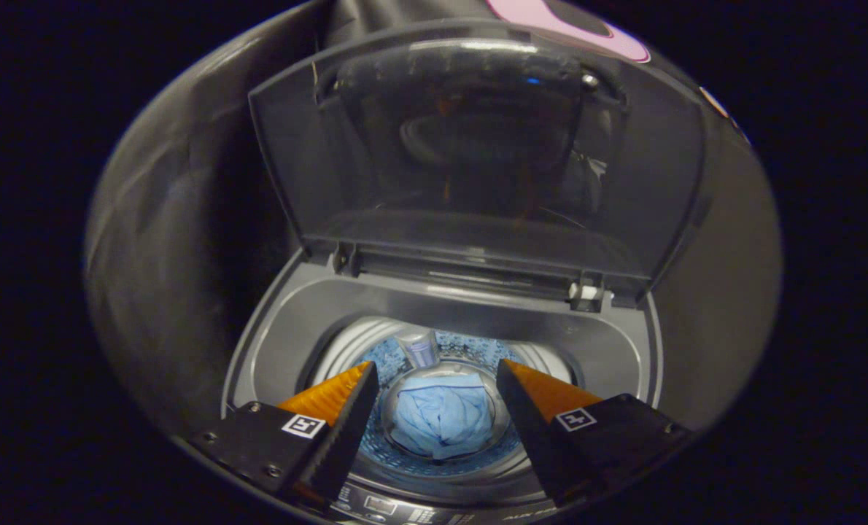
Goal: Put the clothes into the washing machine and then close the washing machine lid.
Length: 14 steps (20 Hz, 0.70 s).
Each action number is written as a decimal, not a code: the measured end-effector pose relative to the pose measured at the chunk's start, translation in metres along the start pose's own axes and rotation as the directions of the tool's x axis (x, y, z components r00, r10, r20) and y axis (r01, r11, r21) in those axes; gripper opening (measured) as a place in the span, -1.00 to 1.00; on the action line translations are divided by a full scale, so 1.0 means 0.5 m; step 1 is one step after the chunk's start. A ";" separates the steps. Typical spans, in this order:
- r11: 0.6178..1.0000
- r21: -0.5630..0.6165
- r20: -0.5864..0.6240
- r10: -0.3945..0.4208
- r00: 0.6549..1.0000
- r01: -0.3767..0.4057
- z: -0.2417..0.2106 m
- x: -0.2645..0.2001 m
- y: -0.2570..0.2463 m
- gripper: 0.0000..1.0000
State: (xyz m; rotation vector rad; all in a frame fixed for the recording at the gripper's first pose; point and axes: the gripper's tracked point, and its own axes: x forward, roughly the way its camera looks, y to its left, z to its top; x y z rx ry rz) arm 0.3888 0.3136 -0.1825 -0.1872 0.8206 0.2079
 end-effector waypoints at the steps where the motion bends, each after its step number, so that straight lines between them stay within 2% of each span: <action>1: 0.999 0.040 0.033 -0.006 0.999 0.004 0.025 -0.014 0.003 0.98; 4: 0.998 0.069 0.136 -0.024 0.990 0.015 0.128 -0.075 0.005 0.96; 7: 0.996 0.070 0.264 -0.069 0.962 0.052 0.244 -0.134 -0.001 0.95; 10: 0.989 0.096 0.380 -0.137 0.915 0.108 0.346 -0.180 -0.017 0.94; 12: 0.984 0.094 0.416 -0.177 0.892 0.151 0.391 -0.197 -0.030 0.95; 14: 0.976 0.072 0.480 -0.214 0.851 0.205 0.454 -0.214 -0.049 0.95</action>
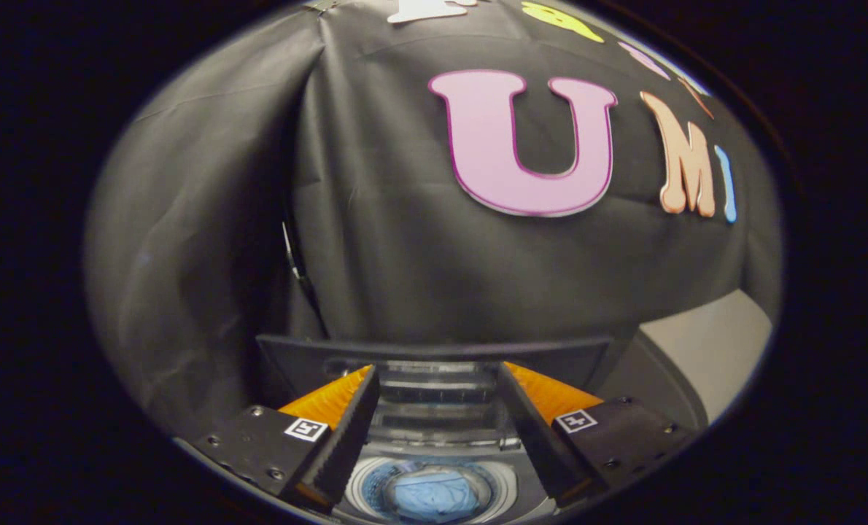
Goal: Put the clothes into the washing machine and then close the washing machine lid.
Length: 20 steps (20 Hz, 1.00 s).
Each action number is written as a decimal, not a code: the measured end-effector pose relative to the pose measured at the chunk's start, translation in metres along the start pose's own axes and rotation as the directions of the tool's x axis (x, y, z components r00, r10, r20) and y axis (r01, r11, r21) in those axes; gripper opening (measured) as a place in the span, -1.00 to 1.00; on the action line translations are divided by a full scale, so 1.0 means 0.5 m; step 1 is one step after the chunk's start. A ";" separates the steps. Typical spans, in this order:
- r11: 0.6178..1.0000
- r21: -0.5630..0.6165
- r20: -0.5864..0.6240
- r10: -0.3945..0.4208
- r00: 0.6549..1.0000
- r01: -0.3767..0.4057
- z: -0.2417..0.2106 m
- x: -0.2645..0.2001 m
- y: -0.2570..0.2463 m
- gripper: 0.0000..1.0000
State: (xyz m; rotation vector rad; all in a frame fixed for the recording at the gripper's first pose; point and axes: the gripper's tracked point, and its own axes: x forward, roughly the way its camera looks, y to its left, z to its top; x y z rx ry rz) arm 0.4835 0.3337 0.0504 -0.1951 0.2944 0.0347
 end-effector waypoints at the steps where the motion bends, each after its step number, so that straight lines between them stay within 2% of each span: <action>1: 0.999 -0.028 0.044 -0.016 0.999 0.017 0.013 0.014 -0.002 0.95; 3: 0.996 -0.065 0.114 -0.057 0.992 0.065 0.041 0.045 -0.012 0.94; 5: 0.993 -0.085 0.134 -0.068 0.989 0.080 0.037 0.065 -0.014 0.92; 8: 0.992 -0.066 0.129 -0.094 0.987 0.103 0.028 0.058 -0.021 0.92; 10: 0.993 -0.003 0.101 -0.117 0.988 0.118 0.031 0.050 -0.019 0.93; 12: 0.995 0.048 0.099 -0.095 0.991 0.091 0.034 0.035 -0.011 0.92; 17: 0.998 0.042 0.151 -0.050 0.987 0.044 0.030 0.013 -0.006 0.92; 20: 0.998 0.042 0.181 -0.052 0.982 0.045 0.028 -0.003 -0.009 0.92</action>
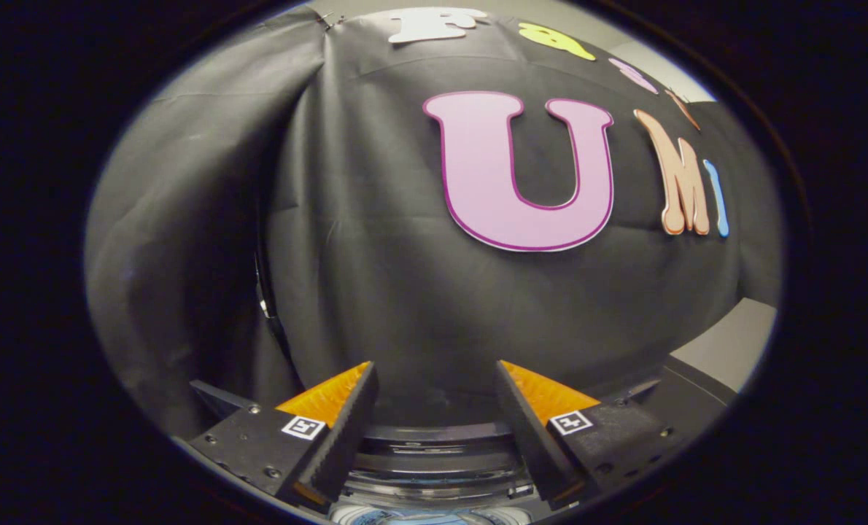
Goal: Put the clothes into the washing machine and then close the washing machine lid.
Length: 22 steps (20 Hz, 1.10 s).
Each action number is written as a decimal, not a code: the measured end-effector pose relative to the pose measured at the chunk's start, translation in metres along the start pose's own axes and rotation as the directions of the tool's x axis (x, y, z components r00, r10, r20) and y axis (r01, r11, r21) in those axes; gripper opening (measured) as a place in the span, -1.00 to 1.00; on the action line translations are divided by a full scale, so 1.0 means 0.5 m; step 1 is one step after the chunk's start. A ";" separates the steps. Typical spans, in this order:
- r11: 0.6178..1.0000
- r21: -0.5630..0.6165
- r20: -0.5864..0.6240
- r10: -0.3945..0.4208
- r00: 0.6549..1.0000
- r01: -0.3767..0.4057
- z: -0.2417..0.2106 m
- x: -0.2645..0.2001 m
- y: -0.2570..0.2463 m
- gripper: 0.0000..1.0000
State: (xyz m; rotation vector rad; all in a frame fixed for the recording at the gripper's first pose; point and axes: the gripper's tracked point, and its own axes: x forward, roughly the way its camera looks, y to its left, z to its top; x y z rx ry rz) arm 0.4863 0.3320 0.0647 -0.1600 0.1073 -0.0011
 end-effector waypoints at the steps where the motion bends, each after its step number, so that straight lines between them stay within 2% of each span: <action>1: 1.000 0.002 0.004 -0.012 1.000 0.012 -0.002 -0.009 -0.004 0.92; 22: 1.000 0.002 0.075 -0.029 0.997 0.029 0.001 -0.101 -0.010 0.97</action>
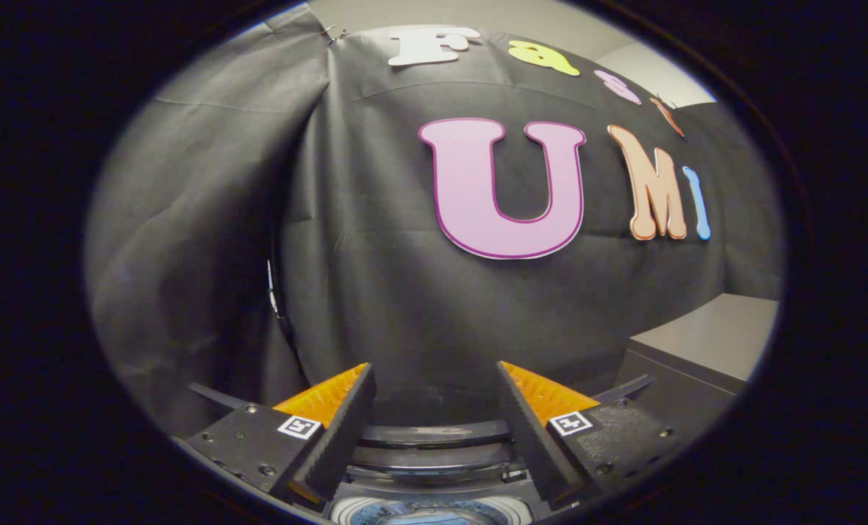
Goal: Put the clothes into the washing machine and then close the washing machine lid.
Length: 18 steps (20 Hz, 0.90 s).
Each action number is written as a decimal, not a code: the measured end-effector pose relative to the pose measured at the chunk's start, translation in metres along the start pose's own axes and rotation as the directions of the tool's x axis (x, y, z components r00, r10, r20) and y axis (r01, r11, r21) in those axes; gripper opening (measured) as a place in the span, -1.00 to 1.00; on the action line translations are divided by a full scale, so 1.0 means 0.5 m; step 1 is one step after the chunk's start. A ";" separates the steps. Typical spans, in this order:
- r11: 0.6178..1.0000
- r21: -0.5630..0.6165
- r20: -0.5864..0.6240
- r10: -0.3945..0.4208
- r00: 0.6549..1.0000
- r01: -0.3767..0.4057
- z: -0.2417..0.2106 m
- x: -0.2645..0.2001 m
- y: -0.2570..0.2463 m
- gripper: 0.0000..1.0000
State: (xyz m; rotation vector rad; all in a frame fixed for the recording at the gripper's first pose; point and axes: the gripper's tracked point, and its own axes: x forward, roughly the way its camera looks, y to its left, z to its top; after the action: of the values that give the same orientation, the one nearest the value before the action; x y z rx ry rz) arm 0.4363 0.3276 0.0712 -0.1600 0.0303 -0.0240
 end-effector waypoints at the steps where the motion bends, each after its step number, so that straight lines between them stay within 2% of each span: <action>1: 1.000 0.000 -0.002 0.002 1.000 -0.002 -0.003 -0.002 -0.002 0.97; 10: 1.000 0.001 0.012 -0.008 1.000 0.008 -0.011 -0.034 -0.006 0.96; 18: 1.000 0.001 0.037 0.014 0.999 -0.014 -0.015 -0.051 -0.006 0.96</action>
State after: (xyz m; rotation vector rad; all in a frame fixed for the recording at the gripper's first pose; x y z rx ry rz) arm 0.4107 0.3241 0.0648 -0.1593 -0.0056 -0.0070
